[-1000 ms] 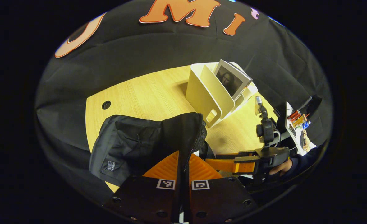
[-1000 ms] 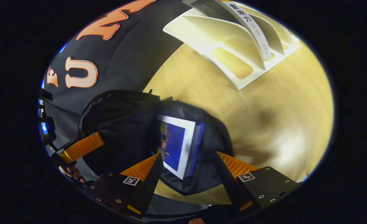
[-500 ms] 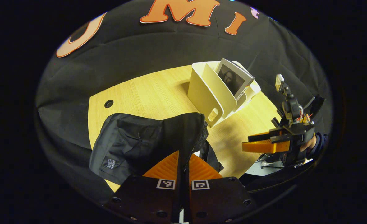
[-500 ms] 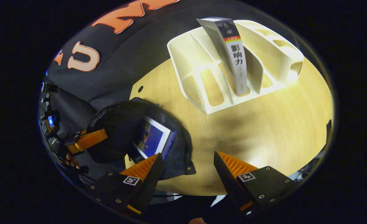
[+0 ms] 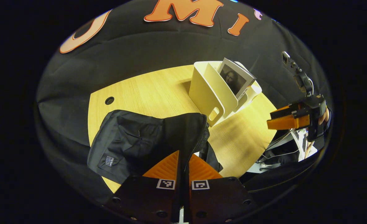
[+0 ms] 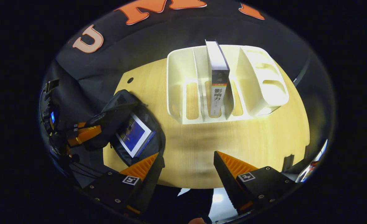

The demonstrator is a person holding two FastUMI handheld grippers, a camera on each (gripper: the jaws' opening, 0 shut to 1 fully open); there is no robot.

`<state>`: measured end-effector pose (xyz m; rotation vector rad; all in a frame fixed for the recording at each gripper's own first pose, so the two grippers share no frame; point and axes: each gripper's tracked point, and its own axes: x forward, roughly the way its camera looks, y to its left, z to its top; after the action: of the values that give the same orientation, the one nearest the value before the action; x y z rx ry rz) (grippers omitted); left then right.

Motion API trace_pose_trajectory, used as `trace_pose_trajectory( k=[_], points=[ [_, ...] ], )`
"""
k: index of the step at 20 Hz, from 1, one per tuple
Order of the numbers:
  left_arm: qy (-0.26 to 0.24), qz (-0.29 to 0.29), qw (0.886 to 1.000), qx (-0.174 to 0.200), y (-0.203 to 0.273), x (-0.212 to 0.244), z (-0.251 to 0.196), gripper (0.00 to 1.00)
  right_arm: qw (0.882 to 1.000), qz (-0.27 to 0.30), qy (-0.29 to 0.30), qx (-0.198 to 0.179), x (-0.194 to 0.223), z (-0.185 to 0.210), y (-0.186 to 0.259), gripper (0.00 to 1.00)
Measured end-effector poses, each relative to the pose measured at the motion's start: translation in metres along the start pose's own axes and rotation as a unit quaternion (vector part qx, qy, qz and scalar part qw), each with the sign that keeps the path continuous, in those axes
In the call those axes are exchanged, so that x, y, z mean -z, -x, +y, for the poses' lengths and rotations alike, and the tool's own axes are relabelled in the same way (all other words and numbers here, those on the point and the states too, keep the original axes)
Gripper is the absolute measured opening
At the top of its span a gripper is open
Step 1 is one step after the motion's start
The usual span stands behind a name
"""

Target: Open the schoolbag, grab two books from the bookshelf and put them into the schoolbag.

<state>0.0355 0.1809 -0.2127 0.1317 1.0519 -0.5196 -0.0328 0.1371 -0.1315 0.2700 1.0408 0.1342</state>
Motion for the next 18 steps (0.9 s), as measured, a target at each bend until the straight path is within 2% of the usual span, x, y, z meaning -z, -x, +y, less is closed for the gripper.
trace_pose_trajectory(
  k=[8,12,14,18],
  points=[
    [0.024,-0.001,1.0,-0.007,-0.003,0.006,0.0,0.05,0.999,-0.006,0.022,0.035,-0.078,-0.04,0.034,0.99],
    [0.038,0.002,0.999,-0.015,-0.004,0.009,0.0,0.05,0.999,0.007,0.035,0.036,-0.107,-0.041,0.037,0.99],
    [0.037,0.003,0.999,-0.017,-0.005,0.009,0.0,0.05,0.998,0.019,0.049,0.018,-0.119,-0.033,0.039,0.99],
    [0.047,0.006,0.999,-0.021,-0.005,0.009,0.0,0.05,0.998,0.024,0.056,0.025,-0.153,-0.038,0.033,0.99]
  ],
)
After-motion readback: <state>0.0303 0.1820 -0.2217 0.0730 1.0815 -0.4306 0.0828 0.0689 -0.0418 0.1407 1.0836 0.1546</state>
